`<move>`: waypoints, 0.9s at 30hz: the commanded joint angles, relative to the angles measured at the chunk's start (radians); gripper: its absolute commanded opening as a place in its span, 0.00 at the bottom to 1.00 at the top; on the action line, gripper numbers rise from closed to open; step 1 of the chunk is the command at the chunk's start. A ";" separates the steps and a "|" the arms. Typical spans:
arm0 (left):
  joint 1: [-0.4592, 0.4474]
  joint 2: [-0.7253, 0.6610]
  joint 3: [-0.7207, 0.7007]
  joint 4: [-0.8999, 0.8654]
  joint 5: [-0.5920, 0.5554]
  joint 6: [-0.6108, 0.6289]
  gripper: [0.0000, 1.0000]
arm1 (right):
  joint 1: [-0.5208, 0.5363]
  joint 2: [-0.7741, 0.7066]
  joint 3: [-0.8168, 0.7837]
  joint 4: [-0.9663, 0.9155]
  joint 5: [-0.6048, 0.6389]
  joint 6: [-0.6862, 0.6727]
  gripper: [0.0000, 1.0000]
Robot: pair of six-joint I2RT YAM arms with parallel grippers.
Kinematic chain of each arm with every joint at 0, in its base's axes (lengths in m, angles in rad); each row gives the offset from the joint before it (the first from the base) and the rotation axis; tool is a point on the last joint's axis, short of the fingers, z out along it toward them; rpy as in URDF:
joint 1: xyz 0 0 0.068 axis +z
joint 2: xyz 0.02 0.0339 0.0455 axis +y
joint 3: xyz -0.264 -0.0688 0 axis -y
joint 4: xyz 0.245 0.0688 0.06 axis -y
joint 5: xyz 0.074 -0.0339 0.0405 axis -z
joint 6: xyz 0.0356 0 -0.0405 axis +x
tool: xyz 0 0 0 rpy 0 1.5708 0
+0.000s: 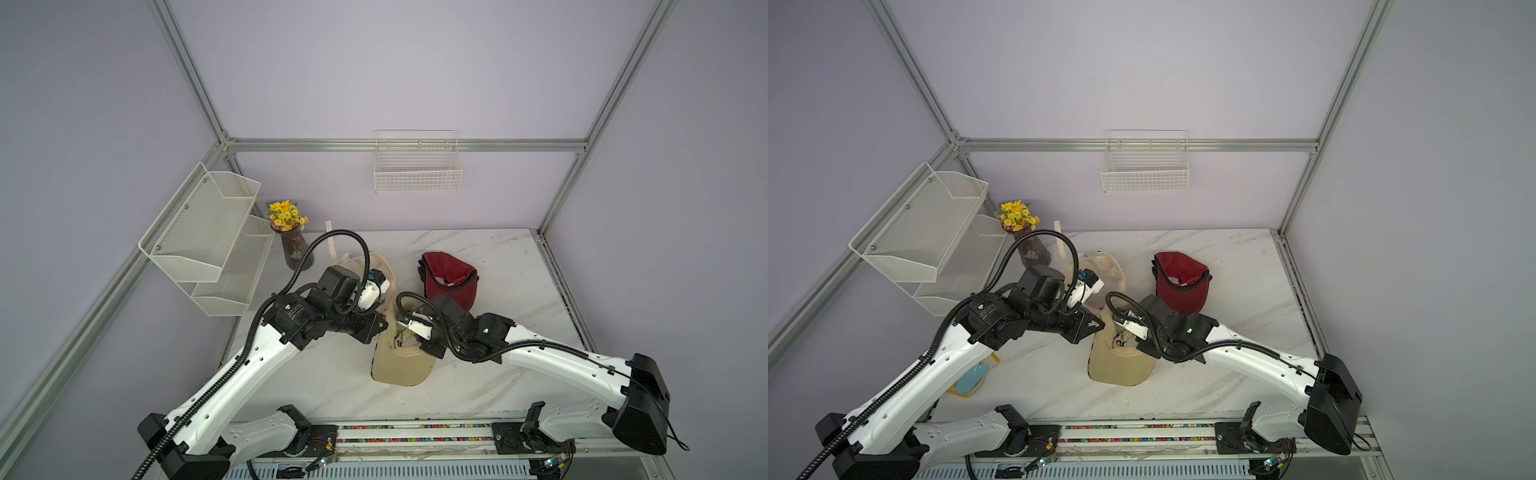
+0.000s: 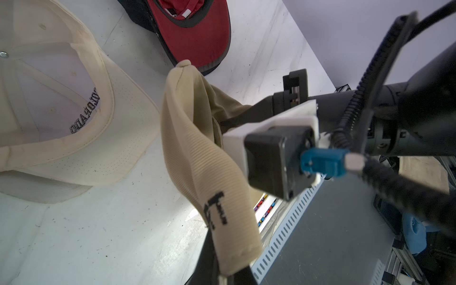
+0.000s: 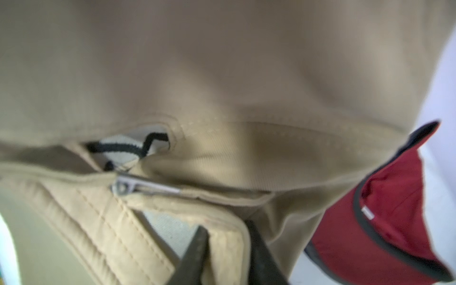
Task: Open the adjustable buckle of the baseball cap
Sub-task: Pick up the baseball cap.
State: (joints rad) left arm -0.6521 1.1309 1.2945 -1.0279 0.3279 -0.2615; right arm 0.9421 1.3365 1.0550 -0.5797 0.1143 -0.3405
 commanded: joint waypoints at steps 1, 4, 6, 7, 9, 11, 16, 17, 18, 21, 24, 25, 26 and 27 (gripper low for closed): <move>0.003 -0.025 0.048 0.007 0.003 0.022 0.00 | -0.006 -0.045 0.033 -0.013 -0.002 0.005 0.00; 0.003 -0.016 0.039 0.009 0.004 0.016 0.00 | -0.005 -0.075 0.036 0.006 0.001 0.022 0.00; 0.003 -0.017 0.014 0.034 -0.001 0.007 0.00 | -0.006 -0.096 0.048 0.023 0.009 0.018 0.00; 0.003 -0.019 0.000 0.054 0.000 0.007 0.09 | -0.006 -0.110 0.057 0.028 0.027 0.018 0.00; 0.003 -0.011 -0.011 0.079 0.000 0.004 0.40 | -0.006 -0.142 0.068 0.050 0.073 0.024 0.00; 0.003 0.009 0.009 0.078 -0.006 0.002 0.56 | -0.006 -0.191 0.068 0.087 0.106 0.023 0.00; 0.003 0.021 0.062 0.080 -0.039 -0.007 0.83 | -0.005 -0.302 0.069 0.204 0.129 0.025 0.00; 0.004 0.022 0.081 0.075 -0.046 -0.011 0.86 | -0.004 -0.327 0.063 0.229 0.132 0.026 0.00; 0.003 0.021 0.102 0.065 -0.053 -0.010 0.89 | -0.005 -0.353 0.054 0.257 0.135 0.025 0.00; 0.003 0.010 0.163 0.029 -0.073 -0.013 0.95 | -0.004 -0.445 -0.013 0.369 0.126 0.011 0.00; 0.004 -0.018 0.177 0.019 -0.078 -0.015 1.00 | -0.005 -0.503 -0.074 0.449 0.106 -0.033 0.00; 0.003 -0.024 0.180 0.017 -0.083 -0.019 1.00 | -0.005 -0.508 -0.085 0.459 0.106 -0.042 0.00; 0.003 -0.028 0.184 0.018 -0.083 -0.024 1.00 | -0.005 -0.511 -0.089 0.462 0.103 -0.044 0.00; 0.003 -0.028 0.191 0.019 -0.083 -0.031 1.00 | -0.005 -0.512 -0.093 0.464 0.100 -0.042 0.00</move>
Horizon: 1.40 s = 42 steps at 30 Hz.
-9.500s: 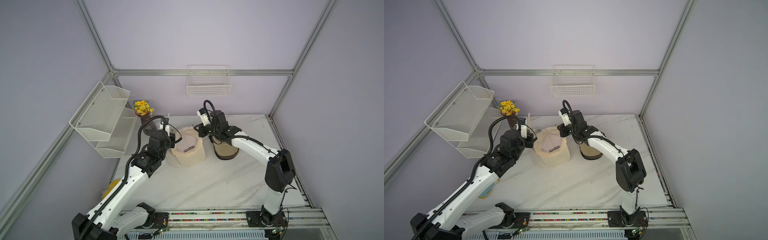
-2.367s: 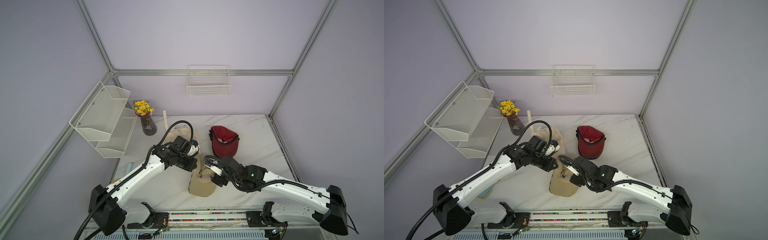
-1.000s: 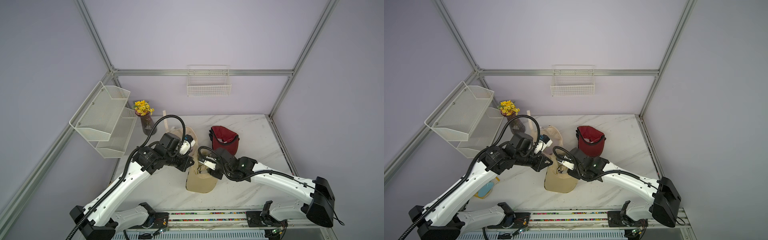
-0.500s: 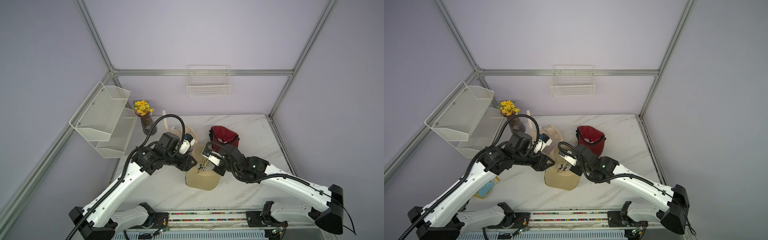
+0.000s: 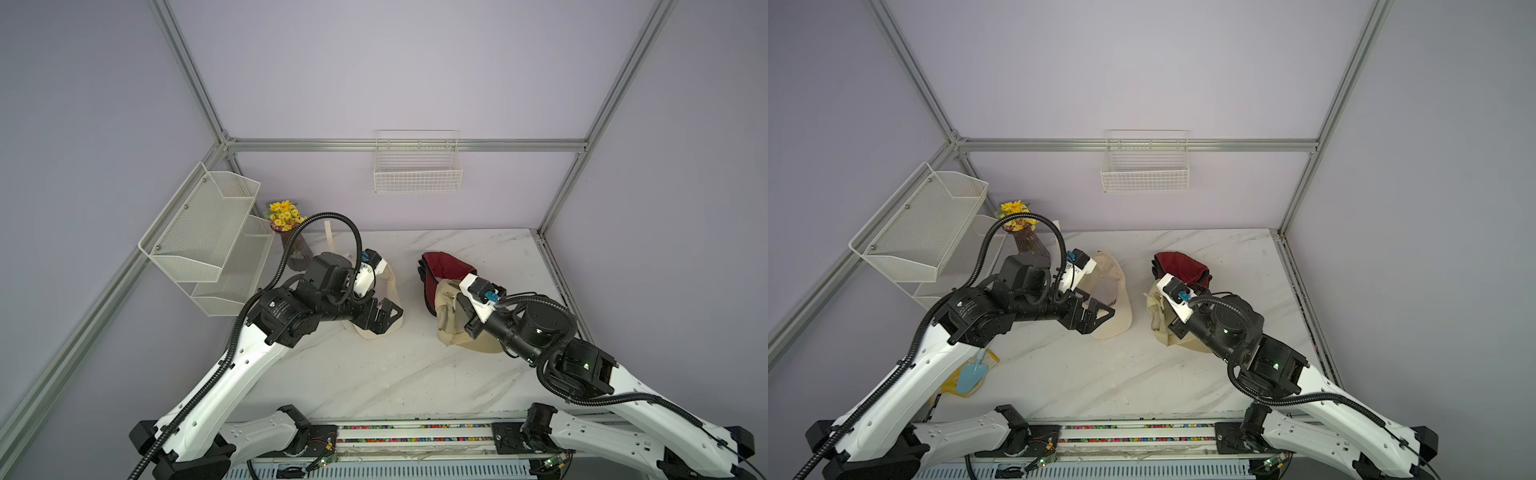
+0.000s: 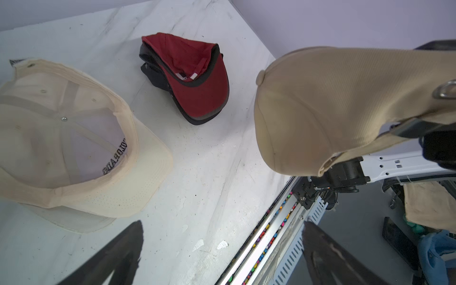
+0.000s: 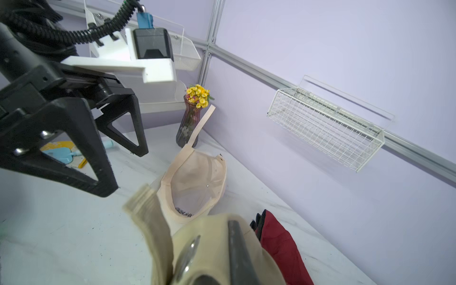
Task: Open the adjustable buckle of the baseball cap
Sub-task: Pick up the baseball cap, then open the adjustable buckle on the baseball cap.
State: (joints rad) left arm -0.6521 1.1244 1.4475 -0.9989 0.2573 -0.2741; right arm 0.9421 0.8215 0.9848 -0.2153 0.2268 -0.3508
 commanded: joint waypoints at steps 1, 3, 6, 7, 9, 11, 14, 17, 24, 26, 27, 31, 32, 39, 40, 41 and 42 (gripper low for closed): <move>0.003 -0.018 0.049 -0.008 -0.010 -0.026 1.00 | -0.005 0.001 -0.026 0.104 -0.017 -0.028 0.00; 0.002 -0.008 0.072 0.007 0.019 -0.045 1.00 | -0.004 -0.001 -0.036 0.115 -0.021 -0.021 0.00; 0.000 0.006 0.109 0.031 0.064 -0.088 0.94 | -0.004 -0.002 -0.044 0.130 -0.019 -0.019 0.00; 0.000 0.008 0.123 0.042 0.071 -0.108 0.94 | -0.003 0.000 -0.044 0.133 -0.019 -0.020 0.00; -0.001 0.005 0.134 0.080 0.091 -0.151 0.95 | -0.004 0.005 -0.043 0.138 -0.022 -0.020 0.00; -0.001 0.011 0.154 0.114 0.115 -0.194 0.96 | -0.004 0.013 -0.041 0.142 -0.026 -0.023 0.00; -0.002 0.044 0.221 0.115 0.121 -0.260 0.98 | -0.004 0.028 -0.043 0.155 -0.009 -0.033 0.00; -0.012 0.089 0.282 0.116 0.137 -0.308 0.98 | -0.004 0.037 -0.057 0.185 0.017 -0.043 0.00; -0.056 0.206 0.364 0.110 0.143 -0.329 0.88 | -0.002 0.092 -0.051 0.219 0.057 -0.055 0.00; -0.073 0.241 0.391 0.082 0.142 -0.313 0.84 | 0.002 0.118 -0.039 0.228 0.077 -0.069 0.00; -0.077 0.255 0.401 0.064 0.135 -0.307 0.83 | 0.004 0.127 -0.035 0.235 0.088 -0.074 0.00; -0.092 0.279 0.420 0.033 0.129 -0.290 0.77 | 0.013 0.167 -0.018 0.254 0.104 -0.087 0.00; -0.096 0.279 0.425 0.030 0.129 -0.286 0.75 | 0.013 0.176 -0.014 0.261 0.107 -0.088 0.00; -0.104 0.321 0.452 -0.020 0.108 -0.262 0.50 | 0.017 0.189 -0.012 0.286 0.113 -0.095 0.00; -0.104 0.321 0.452 -0.023 0.109 -0.260 0.45 | 0.017 0.188 -0.011 0.286 0.115 -0.094 0.00; -0.105 0.322 0.452 -0.025 0.108 -0.258 0.41 | 0.017 0.191 -0.009 0.286 0.116 -0.096 0.00; -0.106 0.319 0.452 -0.027 0.109 -0.257 0.38 | 0.018 0.191 -0.007 0.285 0.118 -0.096 0.00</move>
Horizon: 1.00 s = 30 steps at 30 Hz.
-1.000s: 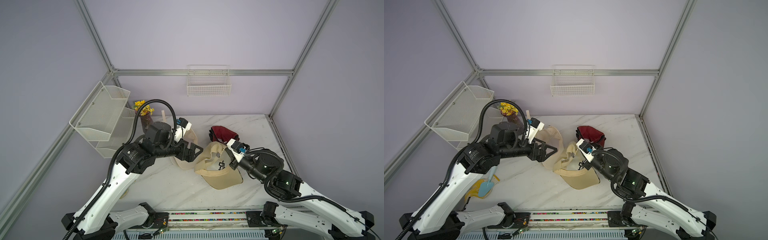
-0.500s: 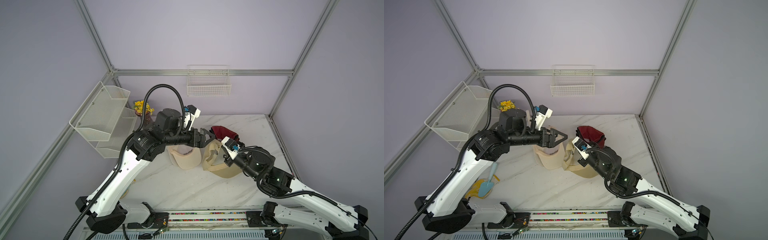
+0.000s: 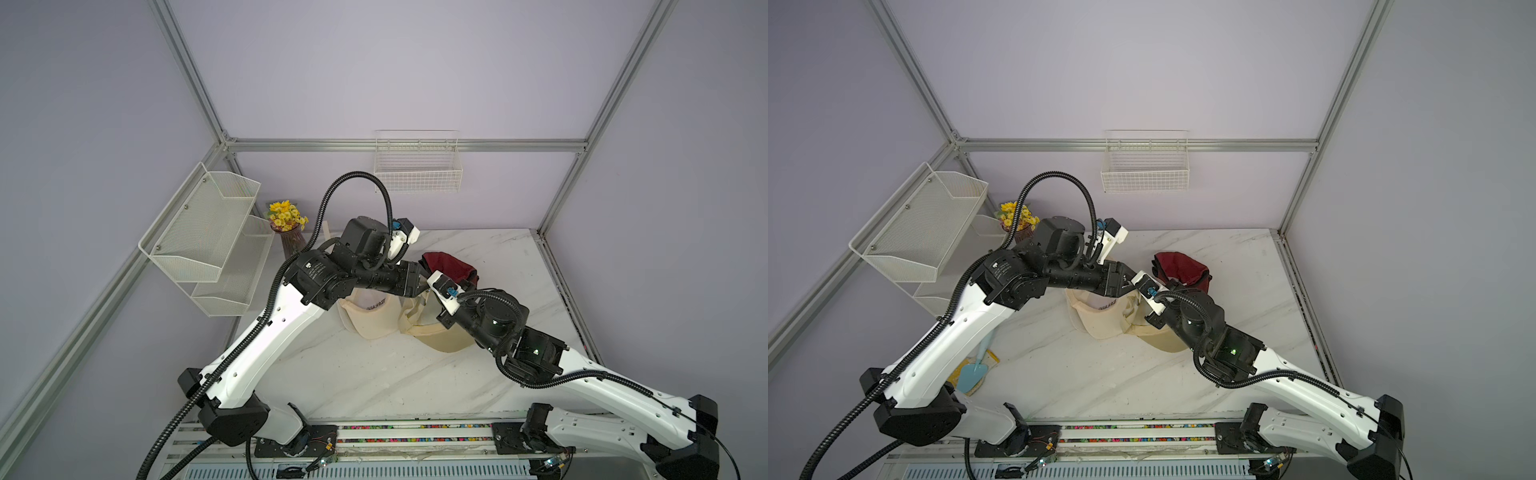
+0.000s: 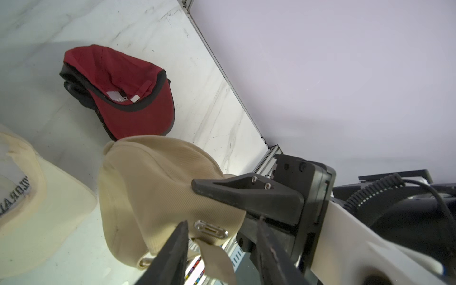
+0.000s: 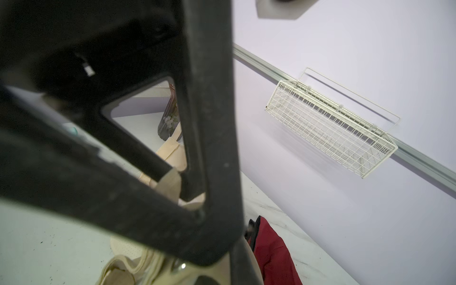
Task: Open the adjustable buckle of the baseball cap
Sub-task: Open the adjustable buckle on the baseball cap.
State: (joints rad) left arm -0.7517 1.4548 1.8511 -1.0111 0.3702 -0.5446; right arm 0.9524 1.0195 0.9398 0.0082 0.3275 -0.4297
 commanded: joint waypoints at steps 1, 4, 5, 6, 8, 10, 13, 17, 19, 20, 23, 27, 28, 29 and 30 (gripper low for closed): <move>-0.007 -0.012 0.048 -0.016 -0.005 0.015 0.36 | 0.008 -0.008 0.038 0.062 0.021 -0.017 0.00; -0.009 -0.010 0.044 -0.019 -0.013 0.019 0.29 | 0.010 -0.008 0.045 0.062 0.022 -0.017 0.00; -0.009 -0.011 0.043 -0.019 -0.014 0.018 0.25 | 0.010 -0.008 0.048 0.062 0.022 -0.017 0.00; -0.010 -0.011 0.042 -0.019 -0.013 0.020 0.19 | 0.010 -0.007 0.050 0.062 0.023 -0.017 0.00; -0.010 -0.008 0.042 -0.020 -0.011 0.020 0.06 | 0.011 -0.008 0.053 0.064 0.028 -0.017 0.00; -0.011 -0.013 0.042 -0.020 -0.012 0.022 0.00 | 0.011 -0.007 0.059 0.067 0.034 -0.014 0.00; -0.013 -0.020 0.034 -0.019 -0.018 0.032 0.00 | 0.013 -0.010 0.068 0.071 0.037 -0.011 0.00; -0.016 -0.033 -0.005 -0.018 -0.037 0.042 0.00 | 0.011 -0.013 0.084 0.102 0.070 -0.006 0.00; -0.020 -0.034 -0.043 -0.008 -0.046 0.043 0.00 | 0.011 -0.009 0.107 0.117 0.084 -0.008 0.00; -0.025 -0.071 -0.066 0.000 -0.051 0.041 0.00 | 0.012 -0.002 0.130 0.119 0.094 -0.010 0.00; -0.036 -0.088 -0.122 0.021 -0.064 0.043 0.00 | 0.012 0.030 0.196 0.110 0.112 -0.015 0.00; -0.050 -0.104 -0.173 0.050 -0.070 0.041 0.00 | 0.011 0.053 0.243 0.130 0.112 -0.015 0.00; -0.053 -0.110 -0.190 0.062 -0.071 0.041 0.00 | 0.012 0.061 0.256 0.130 0.115 -0.013 0.00; -0.055 -0.115 -0.205 0.073 -0.073 0.043 0.00 | 0.011 0.067 0.269 0.128 0.120 -0.008 0.00; -0.055 -0.116 -0.216 0.081 -0.074 0.043 0.00 | 0.012 0.072 0.277 0.125 0.122 -0.003 0.00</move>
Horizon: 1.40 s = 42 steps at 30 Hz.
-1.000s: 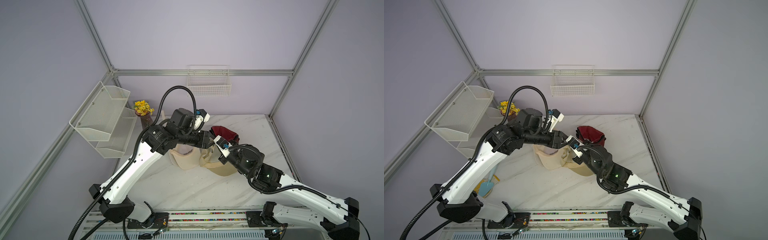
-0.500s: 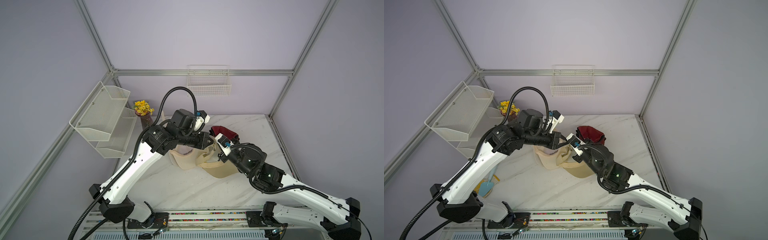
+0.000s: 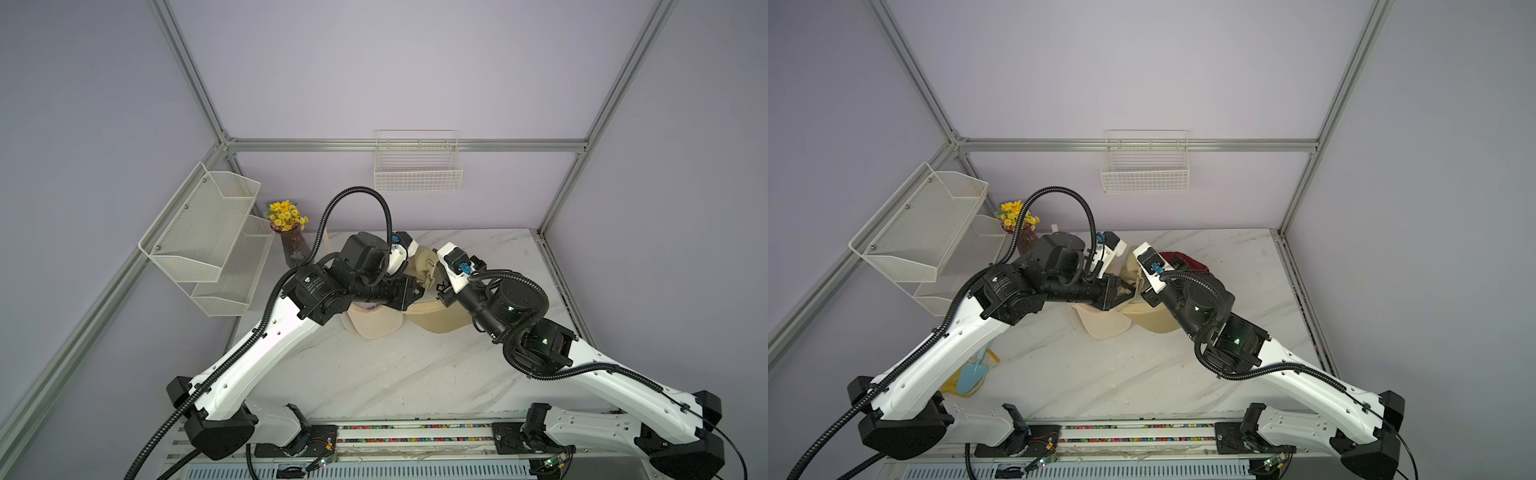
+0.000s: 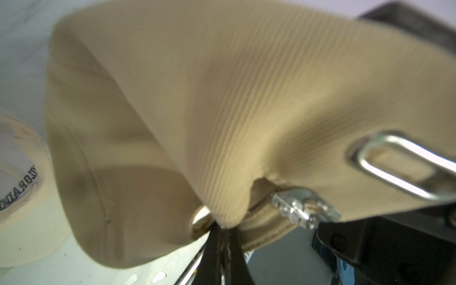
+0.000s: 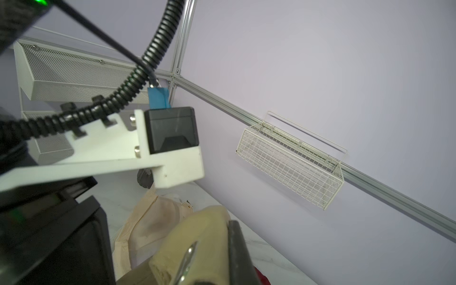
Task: Open the adjustable buckle of the baseball cap
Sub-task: Open the adjustable buckle on the baseball cap, then pull the adjustable strap on the baseball cap.
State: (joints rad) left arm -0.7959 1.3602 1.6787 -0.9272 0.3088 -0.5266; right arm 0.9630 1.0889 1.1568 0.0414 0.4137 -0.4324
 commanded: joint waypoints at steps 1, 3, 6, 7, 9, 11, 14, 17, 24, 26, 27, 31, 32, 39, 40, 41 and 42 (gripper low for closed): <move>-0.010 -0.022 -0.049 0.002 -0.017 0.027 0.00 | 0.000 0.005 0.066 0.090 0.037 0.004 0.00; -0.012 -0.018 -0.047 0.002 -0.030 0.035 0.00 | 0.002 0.010 0.072 0.084 0.035 0.018 0.00; -0.034 -0.031 -0.040 0.019 -0.097 0.054 0.00 | 0.001 0.019 0.076 0.060 0.023 0.040 0.00; -0.042 -0.037 -0.042 0.028 -0.125 0.061 0.00 | 0.000 0.021 0.076 0.056 0.023 0.046 0.00; -0.053 -0.052 -0.043 0.045 -0.193 0.076 0.01 | 0.001 0.022 0.072 0.050 0.023 0.056 0.00; -0.058 -0.069 -0.049 0.065 -0.236 0.090 0.03 | 0.001 0.022 0.076 0.043 0.026 0.059 0.00; -0.061 -0.098 -0.067 0.113 -0.271 0.109 0.34 | 0.001 0.028 0.084 0.024 0.034 0.061 0.00; -0.071 -0.132 -0.083 0.147 -0.325 0.132 0.79 | 0.000 0.035 0.091 0.012 0.051 0.062 0.00; -0.108 -0.220 -0.161 0.247 -0.379 0.192 0.90 | 0.000 0.050 0.127 -0.030 0.073 0.091 0.00; -0.130 -0.223 -0.169 0.255 -0.390 0.213 0.90 | 0.002 0.056 0.132 -0.031 0.073 0.098 0.00; -0.144 -0.221 -0.172 0.260 -0.400 0.226 0.89 | 0.001 0.059 0.136 -0.032 0.071 0.105 0.00; -0.213 -0.204 -0.171 0.268 -0.474 0.279 0.90 | 0.001 0.076 0.164 -0.052 0.071 0.119 0.00; -0.232 -0.198 -0.169 0.270 -0.498 0.293 0.90 | 0.001 0.082 0.175 -0.061 0.071 0.123 0.00; -0.316 -0.180 -0.208 0.344 -0.680 0.375 0.90 | 0.001 0.080 0.218 -0.093 0.050 0.178 0.00; -0.325 -0.183 -0.225 0.364 -0.705 0.380 0.90 | 0.001 0.079 0.223 -0.095 0.050 0.184 0.00; -0.337 -0.186 -0.243 0.385 -0.735 0.387 0.90 | 0.000 0.077 0.229 -0.101 0.047 0.195 0.00; -0.355 -0.190 -0.256 0.401 -0.776 0.399 0.89 | 0.000 0.077 0.243 -0.112 0.044 0.202 0.00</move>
State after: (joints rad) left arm -1.1229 1.1866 1.4517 -0.6224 -0.3283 -0.1818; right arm 0.9630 1.1847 1.3544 -0.0612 0.4725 -0.2741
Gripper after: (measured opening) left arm 0.895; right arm 0.051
